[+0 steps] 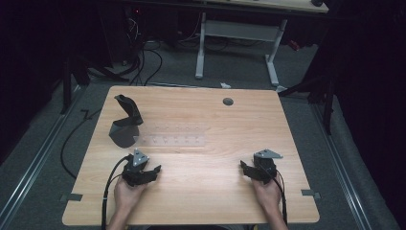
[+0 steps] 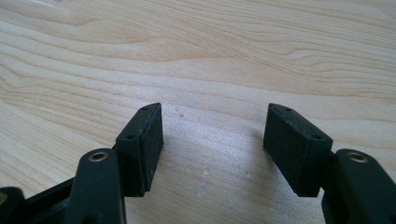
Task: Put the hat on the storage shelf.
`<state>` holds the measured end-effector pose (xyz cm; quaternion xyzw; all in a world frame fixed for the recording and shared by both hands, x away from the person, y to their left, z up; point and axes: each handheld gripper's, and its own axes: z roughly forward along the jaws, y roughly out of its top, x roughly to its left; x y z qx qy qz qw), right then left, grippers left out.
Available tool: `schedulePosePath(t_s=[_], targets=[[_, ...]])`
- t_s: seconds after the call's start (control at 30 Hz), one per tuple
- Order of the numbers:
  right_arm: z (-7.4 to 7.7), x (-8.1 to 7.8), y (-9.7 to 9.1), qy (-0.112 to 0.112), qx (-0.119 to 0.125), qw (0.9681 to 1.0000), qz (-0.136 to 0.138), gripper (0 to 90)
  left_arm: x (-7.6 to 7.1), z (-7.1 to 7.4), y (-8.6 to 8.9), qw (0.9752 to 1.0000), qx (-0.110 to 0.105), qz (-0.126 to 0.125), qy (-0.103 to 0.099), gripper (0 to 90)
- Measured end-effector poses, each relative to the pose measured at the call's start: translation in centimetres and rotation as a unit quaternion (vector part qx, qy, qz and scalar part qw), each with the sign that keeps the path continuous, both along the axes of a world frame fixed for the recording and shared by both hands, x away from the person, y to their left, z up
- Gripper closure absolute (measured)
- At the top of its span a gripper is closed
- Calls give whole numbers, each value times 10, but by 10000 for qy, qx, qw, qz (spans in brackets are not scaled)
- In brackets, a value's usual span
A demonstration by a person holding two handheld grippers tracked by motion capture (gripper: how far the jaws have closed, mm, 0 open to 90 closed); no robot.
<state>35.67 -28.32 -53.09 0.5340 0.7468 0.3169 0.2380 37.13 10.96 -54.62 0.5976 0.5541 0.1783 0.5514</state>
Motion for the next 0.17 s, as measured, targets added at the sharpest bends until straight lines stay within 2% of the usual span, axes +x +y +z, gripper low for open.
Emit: schedulePosePath(t_s=[0.17], targets=[[0, 0, 0, 1, 0, 10000, 0, 381, 1, 0, 0, 10000, -6, 23, 21, 355]])
